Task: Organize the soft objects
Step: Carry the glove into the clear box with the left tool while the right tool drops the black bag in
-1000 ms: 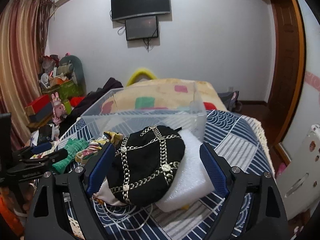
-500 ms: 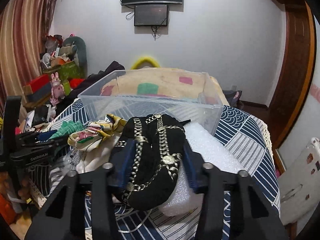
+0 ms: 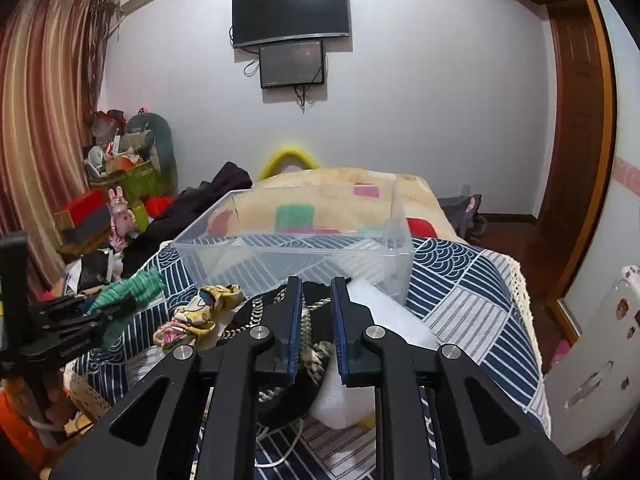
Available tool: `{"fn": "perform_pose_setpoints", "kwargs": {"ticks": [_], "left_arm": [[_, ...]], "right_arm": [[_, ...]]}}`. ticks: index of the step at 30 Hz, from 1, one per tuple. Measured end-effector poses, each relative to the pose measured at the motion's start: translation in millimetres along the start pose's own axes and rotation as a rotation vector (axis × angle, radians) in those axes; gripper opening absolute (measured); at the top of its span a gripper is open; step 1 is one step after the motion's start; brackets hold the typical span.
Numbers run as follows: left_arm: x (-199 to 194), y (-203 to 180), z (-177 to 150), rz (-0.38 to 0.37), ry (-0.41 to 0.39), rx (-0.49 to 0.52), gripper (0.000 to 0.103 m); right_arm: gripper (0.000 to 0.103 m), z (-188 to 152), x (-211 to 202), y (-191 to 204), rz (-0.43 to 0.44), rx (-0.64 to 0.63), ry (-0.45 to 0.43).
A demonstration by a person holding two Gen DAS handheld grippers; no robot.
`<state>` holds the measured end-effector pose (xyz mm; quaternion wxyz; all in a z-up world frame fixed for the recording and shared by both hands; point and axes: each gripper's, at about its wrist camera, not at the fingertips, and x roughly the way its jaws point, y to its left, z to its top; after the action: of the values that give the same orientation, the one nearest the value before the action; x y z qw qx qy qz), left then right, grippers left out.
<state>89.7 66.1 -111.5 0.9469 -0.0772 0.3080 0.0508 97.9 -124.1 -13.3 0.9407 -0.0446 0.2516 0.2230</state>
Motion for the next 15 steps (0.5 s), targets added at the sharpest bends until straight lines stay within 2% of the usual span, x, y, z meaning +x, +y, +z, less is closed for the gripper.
{"fn": "perform_pose_setpoints", "kwargs": {"ticks": [2,3,4,6,8,12,15], "left_arm": [[-6,-4,4,-0.009,-0.019,0.003,0.025],[-10,-5,6,-0.02,-0.029,0.006,0.025],[-12,-7,8,-0.026,-0.037,0.009,0.025],[-17,-10,10,-0.029,-0.05,0.019,0.025],[-19,-13,10,-0.041,-0.053,0.027,0.025],[-18,-15,7,-0.051,-0.042,0.022,0.025],[-21,-15,6,-0.06,-0.042,0.014,0.025]], "right_arm": [[0.016,-2,3,0,0.01,0.003,0.021],[0.03,-3,5,0,0.015,0.005,0.033],[0.053,-5,6,1,0.025,0.004,0.041],[0.072,-8,6,4,0.055,0.0,0.03],[0.072,-11,8,11,0.088,-0.021,0.026],[0.072,-22,30,28,0.043,-0.107,0.094],[0.057,-29,40,31,0.017,-0.125,0.117]]}}
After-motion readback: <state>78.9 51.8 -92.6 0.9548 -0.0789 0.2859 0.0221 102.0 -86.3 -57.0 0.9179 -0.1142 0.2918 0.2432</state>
